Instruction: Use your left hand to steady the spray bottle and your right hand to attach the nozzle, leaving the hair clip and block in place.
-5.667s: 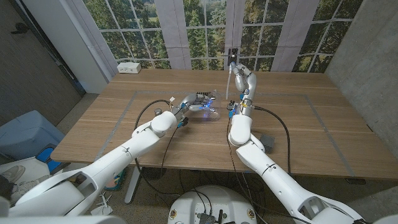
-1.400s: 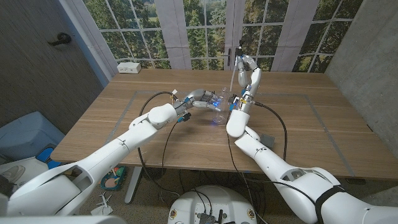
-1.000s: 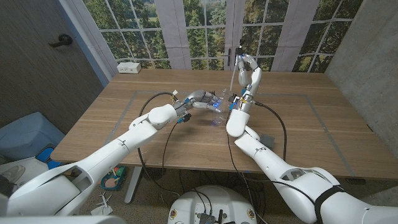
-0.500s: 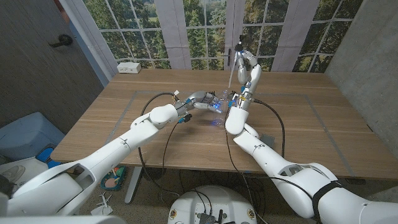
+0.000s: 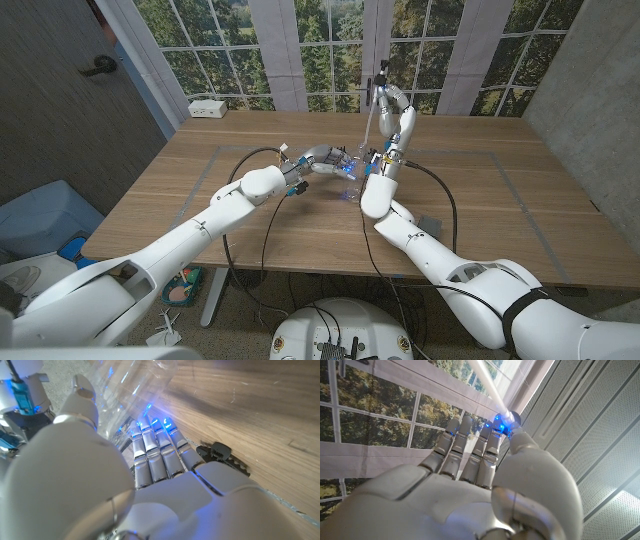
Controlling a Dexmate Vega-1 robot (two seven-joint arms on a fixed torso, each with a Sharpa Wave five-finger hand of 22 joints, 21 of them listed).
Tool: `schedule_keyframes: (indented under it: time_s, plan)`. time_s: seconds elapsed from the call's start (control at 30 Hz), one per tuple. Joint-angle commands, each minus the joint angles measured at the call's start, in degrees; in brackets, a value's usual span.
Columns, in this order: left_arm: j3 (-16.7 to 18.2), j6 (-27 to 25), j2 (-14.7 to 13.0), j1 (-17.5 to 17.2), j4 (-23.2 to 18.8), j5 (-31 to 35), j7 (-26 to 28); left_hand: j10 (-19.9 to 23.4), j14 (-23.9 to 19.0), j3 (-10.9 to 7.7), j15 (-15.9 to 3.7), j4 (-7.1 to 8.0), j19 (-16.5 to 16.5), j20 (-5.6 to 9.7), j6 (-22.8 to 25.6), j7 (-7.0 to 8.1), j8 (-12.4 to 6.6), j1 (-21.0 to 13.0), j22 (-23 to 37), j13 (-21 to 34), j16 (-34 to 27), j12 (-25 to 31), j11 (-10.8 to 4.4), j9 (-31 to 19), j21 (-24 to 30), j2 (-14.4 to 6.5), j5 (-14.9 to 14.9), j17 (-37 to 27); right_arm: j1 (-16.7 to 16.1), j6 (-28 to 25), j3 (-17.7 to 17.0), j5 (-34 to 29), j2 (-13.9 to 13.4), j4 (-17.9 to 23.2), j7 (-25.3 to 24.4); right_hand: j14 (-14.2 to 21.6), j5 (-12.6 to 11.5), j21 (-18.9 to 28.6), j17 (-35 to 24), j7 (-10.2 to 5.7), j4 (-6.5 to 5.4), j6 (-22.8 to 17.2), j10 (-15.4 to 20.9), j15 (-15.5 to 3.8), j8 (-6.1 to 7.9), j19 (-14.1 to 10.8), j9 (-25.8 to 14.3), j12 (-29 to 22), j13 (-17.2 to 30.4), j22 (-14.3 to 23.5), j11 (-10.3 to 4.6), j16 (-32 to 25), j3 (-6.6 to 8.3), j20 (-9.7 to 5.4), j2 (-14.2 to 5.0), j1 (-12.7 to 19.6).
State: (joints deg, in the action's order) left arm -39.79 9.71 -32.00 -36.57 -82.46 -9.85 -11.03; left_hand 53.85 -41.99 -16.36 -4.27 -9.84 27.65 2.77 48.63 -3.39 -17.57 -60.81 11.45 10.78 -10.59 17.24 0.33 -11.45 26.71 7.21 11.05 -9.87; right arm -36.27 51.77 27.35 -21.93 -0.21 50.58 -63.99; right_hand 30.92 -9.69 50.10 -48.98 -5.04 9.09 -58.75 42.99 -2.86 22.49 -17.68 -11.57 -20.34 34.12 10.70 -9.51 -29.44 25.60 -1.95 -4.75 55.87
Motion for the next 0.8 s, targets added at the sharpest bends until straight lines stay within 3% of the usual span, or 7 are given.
schedule_keyframes:
  time_s: [0.03, 0.4, 0.8]
  plan:
    - [0.25, -0.07, -0.22, -0.03, -0.41, -0.08, 0.19, 11.40, 0.11, -0.34, -8.95, 0.09, -0.15, 0.65, 11.74, 4.46, -0.43, -13.26, 0.09, 2.07, 0.01, 0.48, -8.63, -1.77, 0.32, -13.75, 0.36, -0.17, -0.18, 0.50, -0.27, -0.12, 0.20, -1.08, -0.01, 0.39, -0.22, 0.34, -0.31, -0.66, 0.06, -1.23, 0.49, -9.28, 0.11, -0.07, -0.23, 0.08, 0.30, -0.06, -0.13, 0.14, -0.27, 0.05, -0.64, 0.35]
    - [0.66, -0.12, -0.34, -0.23, -0.73, -0.11, 0.91, 11.38, 0.09, -0.35, -9.02, 0.08, -0.20, 0.67, 11.76, 4.45, -0.32, -13.28, 0.08, 2.09, 0.00, 0.41, -8.57, -1.80, 0.44, -13.78, 0.37, -0.17, -2.07, 0.03, 0.66, -0.34, -1.18, 1.51, -0.01, 0.51, -0.23, 0.46, -0.43, -0.63, 0.06, -1.22, 0.51, -9.25, 0.03, 0.03, -0.22, 0.13, 0.35, -0.07, -0.18, 0.24, -0.38, 0.07, -0.66, 0.40]
    - [0.90, -0.27, -0.58, -0.48, -1.47, 0.04, 1.43, 11.42, 0.07, -0.34, -8.89, 0.14, -0.24, 0.70, 11.87, 4.44, -0.24, -13.18, 0.07, 2.11, 0.01, 0.37, -8.47, -1.82, 0.55, -13.79, 0.37, -0.16, -2.91, -2.80, 4.10, 2.06, -3.20, 2.17, 0.29, 0.68, -0.26, 0.67, -0.41, -0.60, 0.02, -1.38, 0.55, -9.14, 0.01, -0.02, -0.21, 0.20, 0.35, -0.08, 0.18, 0.50, -0.50, 0.25, -0.57, 0.32]
